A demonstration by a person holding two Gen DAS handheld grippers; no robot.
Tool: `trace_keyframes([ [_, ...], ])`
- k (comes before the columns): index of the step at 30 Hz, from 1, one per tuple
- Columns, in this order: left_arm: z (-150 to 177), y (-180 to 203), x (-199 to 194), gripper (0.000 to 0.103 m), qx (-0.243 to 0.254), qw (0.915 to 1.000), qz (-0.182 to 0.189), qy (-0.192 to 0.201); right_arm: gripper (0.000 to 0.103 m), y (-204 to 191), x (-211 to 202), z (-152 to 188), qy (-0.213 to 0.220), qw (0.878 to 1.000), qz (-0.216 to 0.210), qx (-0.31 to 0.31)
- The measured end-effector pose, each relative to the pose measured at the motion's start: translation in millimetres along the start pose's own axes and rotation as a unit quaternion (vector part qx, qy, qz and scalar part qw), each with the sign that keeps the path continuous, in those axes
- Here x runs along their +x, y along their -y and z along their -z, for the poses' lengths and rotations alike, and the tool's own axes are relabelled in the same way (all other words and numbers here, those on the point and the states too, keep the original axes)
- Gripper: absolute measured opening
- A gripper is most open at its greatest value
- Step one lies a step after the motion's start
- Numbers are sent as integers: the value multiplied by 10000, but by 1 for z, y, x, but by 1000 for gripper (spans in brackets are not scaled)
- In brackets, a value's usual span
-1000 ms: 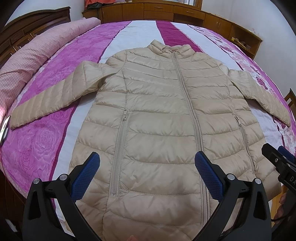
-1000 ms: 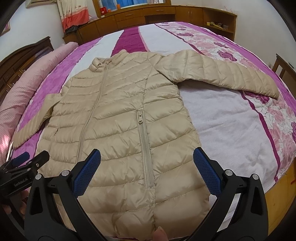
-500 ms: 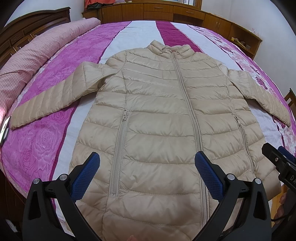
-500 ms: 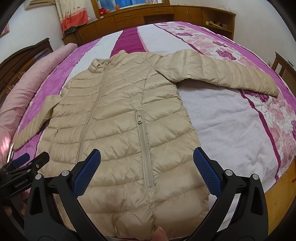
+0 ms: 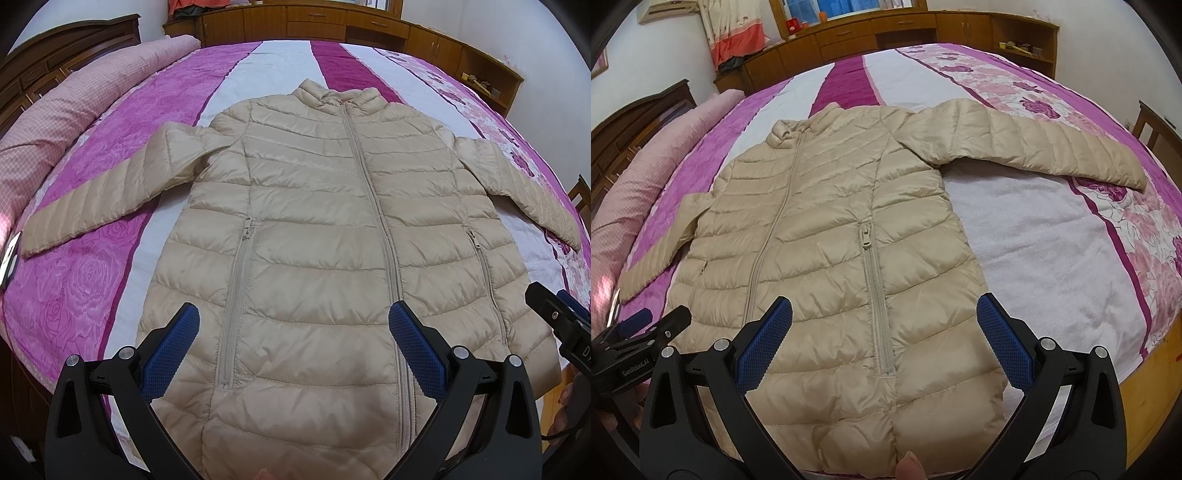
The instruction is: Fold large clothes
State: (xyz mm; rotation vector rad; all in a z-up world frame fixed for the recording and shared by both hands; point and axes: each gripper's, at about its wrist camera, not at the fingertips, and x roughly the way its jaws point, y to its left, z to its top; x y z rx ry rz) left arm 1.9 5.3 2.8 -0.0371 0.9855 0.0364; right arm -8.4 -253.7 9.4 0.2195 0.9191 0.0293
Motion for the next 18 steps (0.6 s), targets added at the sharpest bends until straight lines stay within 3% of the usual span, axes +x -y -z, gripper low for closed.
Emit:
trace_keyframes([
  [18,1,3,-1,98,15,10000,-27,-10,100,9,-3,-3,65,9999,14,83],
])
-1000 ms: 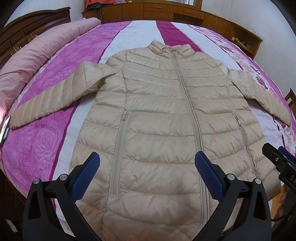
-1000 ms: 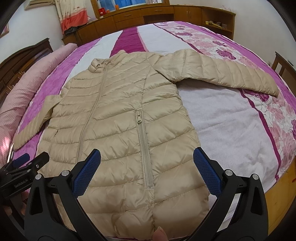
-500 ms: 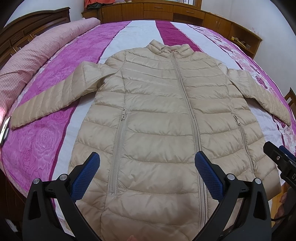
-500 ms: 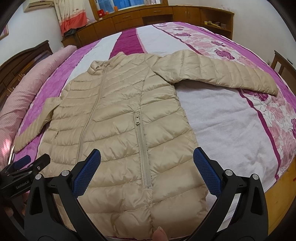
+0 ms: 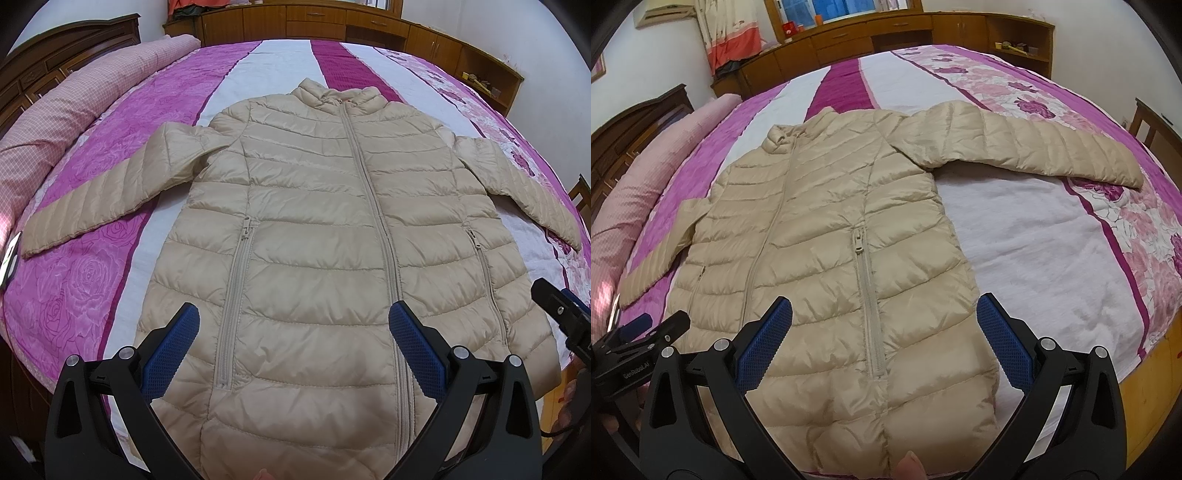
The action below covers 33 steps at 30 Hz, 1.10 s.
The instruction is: Fold large clothes
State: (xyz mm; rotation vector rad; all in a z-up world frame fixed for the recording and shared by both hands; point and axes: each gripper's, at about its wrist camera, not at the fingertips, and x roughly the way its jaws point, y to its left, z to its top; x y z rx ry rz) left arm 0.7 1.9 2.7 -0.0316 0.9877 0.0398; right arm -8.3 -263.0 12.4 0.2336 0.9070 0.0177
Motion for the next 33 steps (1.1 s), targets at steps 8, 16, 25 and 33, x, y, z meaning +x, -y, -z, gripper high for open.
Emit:
trace_keyframes([
  [8,-13,4,2,98,62,10000,-68,33,100,29,-7,-17,230,9993,179,243],
  [16,-41,5,6,98,111,9996,-163,210,100,99,-15,-50,619,9922,436,987],
  [25,-62,13,38,98,64,9999,-64,-108,100,199,1,-88,1000,9722,780,1969],
  [33,-64,28,77,98,98,9987,-158,-484,100,269,37,-105,878,9568,1081,2551],
])
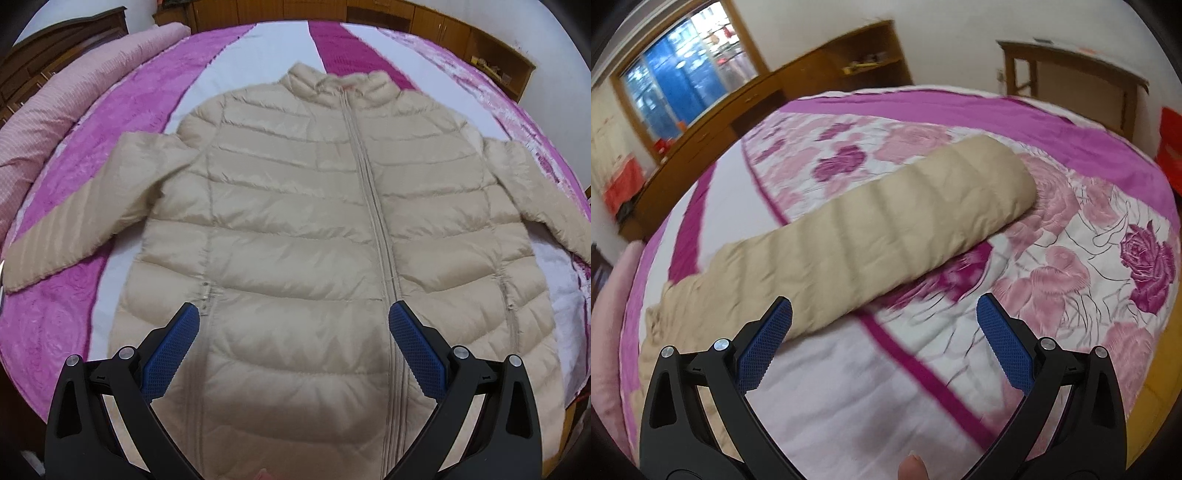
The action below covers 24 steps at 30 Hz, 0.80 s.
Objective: Fold large clothes
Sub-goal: 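Grasp the cuff of a beige jacket sleeve with the right tool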
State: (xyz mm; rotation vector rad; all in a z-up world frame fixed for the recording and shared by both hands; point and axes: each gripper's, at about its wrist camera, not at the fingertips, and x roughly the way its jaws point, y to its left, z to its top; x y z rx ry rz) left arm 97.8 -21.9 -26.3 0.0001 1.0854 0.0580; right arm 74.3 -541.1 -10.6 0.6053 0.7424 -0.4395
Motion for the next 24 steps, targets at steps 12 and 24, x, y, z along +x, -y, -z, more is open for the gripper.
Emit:
trace_keyframes([
  [12,3,6,37,98,145,9995,-116,-264,100,34,74,-33,-182,9985,292,420],
  [24,-4,-4,55,98,68,9968,347,-713,60,21,81,-31,-197,9926,1075,521],
])
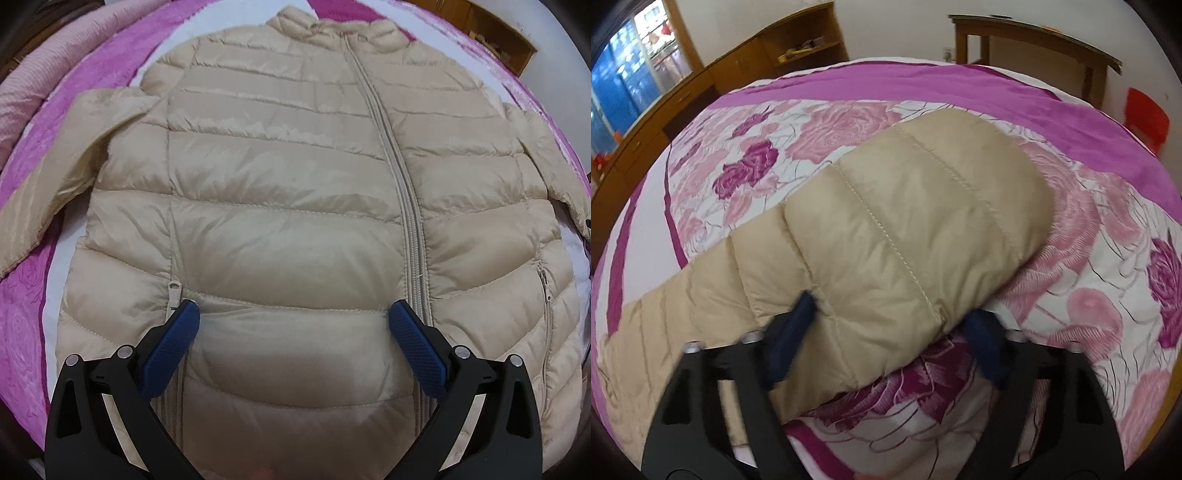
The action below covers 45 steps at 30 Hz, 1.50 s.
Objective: Fold large clothes
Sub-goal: 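Grasp the cuff of a beige jacket sleeve with the right tool, then fold the held sleeve across the jacket chest and open the right tool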
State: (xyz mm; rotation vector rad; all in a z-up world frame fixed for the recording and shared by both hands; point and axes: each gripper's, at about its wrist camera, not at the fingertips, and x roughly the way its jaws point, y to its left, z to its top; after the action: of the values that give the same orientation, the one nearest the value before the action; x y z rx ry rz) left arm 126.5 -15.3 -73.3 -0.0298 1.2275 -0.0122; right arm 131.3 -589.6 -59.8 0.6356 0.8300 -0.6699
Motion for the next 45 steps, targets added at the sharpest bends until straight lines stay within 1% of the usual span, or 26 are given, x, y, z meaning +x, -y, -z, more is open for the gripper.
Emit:
trace_keyframes([
  [1,-2,0,1,98,15,10000,11,-65,43,0,0,-1,-21,9999,-123,65],
  [2,-3,0,1,98,27,9999,33,-96,29,3,-4,1,-75,9993,-305,223],
  [3,-3,0,2,98,38,9999,49,-96,23,2,-5,2,-101,9986,-422,296],
  [4,-2,1,2,98,62,9999,57,-78,15,2,-9,4,-111,9977,-568,354],
  [5,-2,1,1,98,97,9999,59,-45,10,1,-12,5,-100,9972,-649,358],
  [10,5,6,-3,98,305,9990,89,325,7,-5,-45,12,206,9934,-1115,156],
  [14,8,8,-9,98,289,9991,103,304,7,-21,-81,16,340,9883,-1475,-172],
  [17,5,0,-19,98,174,9991,132,361,7,-36,-111,22,429,9823,-1778,-399],
  [19,5,-8,-30,98,92,9986,70,516,7,-51,-132,31,484,9768,-1992,-625],
  [22,7,-22,-44,98,6,9975,-12,701,7,-79,-151,43,521,9680,-2289,-890],
  [25,7,-34,-55,98,-121,9967,-101,799,7,-114,-175,63,378,9546,-2672,-1265],
  [28,10,-44,-67,98,-234,9959,-140,859,7,-142,-190,79,281,9434,-2925,-1540],
  [30,11,-52,-73,98,-277,9953,-171,915,7,-162,-201,93,200,9336,-3141,-1713],
  [31,11,-55,-75,98,-306,9950,-182,938,7,-169,-203,97,182,9305,-3203,-1769],
  [32,10,-61,-77,98,-359,9946,-171,958,7,-181,-209,107,140,9246,-3317,-1870],
  [36,14,-77,-82,98,-530,9935,-125,1003,7,-210,-215,133,-77,9116,-3561,-2051],
  [41,18,-92,-83,98,-555,9916,-336,1117,7,-243,-213,160,-414,9035,-3630,-2242],
  [45,18,-102,-82,98,-587,9904,-440,1170,7,-274,-213,183,-597,8993,-3422,-2658],
])
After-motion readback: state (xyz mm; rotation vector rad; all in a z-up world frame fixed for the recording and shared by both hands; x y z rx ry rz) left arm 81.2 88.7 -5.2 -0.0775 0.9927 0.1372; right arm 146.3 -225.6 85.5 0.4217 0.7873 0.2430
